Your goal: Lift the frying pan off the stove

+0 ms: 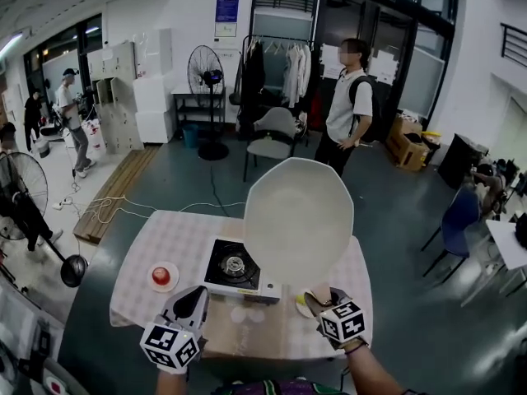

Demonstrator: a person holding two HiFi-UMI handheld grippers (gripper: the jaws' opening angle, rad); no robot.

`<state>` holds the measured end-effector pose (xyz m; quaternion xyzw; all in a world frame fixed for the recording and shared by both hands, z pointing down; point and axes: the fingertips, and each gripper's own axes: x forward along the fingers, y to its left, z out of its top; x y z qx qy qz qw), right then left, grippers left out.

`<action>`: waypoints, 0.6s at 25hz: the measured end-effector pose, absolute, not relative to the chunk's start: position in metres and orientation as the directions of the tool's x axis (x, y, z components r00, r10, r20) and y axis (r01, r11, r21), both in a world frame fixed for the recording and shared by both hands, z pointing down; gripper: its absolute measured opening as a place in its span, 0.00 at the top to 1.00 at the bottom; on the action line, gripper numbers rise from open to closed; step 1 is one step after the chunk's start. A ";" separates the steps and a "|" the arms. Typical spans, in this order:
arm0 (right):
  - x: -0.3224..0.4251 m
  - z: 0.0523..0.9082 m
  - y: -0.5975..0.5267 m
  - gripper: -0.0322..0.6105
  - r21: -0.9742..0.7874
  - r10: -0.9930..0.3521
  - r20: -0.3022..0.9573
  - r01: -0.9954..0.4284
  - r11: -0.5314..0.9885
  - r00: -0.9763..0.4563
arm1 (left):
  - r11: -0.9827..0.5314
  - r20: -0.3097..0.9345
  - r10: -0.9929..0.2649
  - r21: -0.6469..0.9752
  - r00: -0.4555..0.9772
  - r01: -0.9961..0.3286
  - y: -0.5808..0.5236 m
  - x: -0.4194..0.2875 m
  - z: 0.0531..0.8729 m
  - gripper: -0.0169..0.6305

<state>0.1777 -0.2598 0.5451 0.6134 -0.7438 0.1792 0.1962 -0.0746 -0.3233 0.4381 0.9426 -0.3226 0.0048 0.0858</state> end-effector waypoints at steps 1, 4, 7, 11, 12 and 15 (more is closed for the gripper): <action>0.188 0.534 -0.256 0.78 -0.017 -0.853 0.494 -0.983 0.181 -0.165 | -0.777 0.058 -0.610 0.153 0.790 -0.611 -0.321 -0.065 0.433 0.94; 0.221 0.503 -0.242 0.78 0.029 -0.884 0.445 -0.985 0.170 -0.140 | -0.781 0.048 -0.610 0.128 0.791 -0.611 -0.311 -0.035 0.421 0.94; 0.248 0.472 -0.228 0.78 0.066 -0.909 0.397 -0.983 0.169 -0.129 | -0.787 0.041 -0.605 0.118 0.795 -0.605 -0.304 -0.004 0.411 0.94; 0.270 0.442 -0.211 0.78 0.073 -0.930 0.336 -0.981 0.181 -0.147 | -0.789 0.021 -0.607 0.107 0.795 -0.605 -0.294 0.027 0.396 0.94; 0.275 0.435 -0.207 0.78 0.076 -0.935 0.321 -0.980 0.181 -0.148 | -0.788 0.016 -0.610 0.102 0.793 -0.608 -0.291 0.034 0.391 0.94; 0.287 0.418 -0.197 0.78 0.072 -0.950 0.273 -0.981 0.178 -0.152 | -0.780 -0.002 -0.622 0.093 0.783 -0.619 -0.282 0.048 0.378 0.94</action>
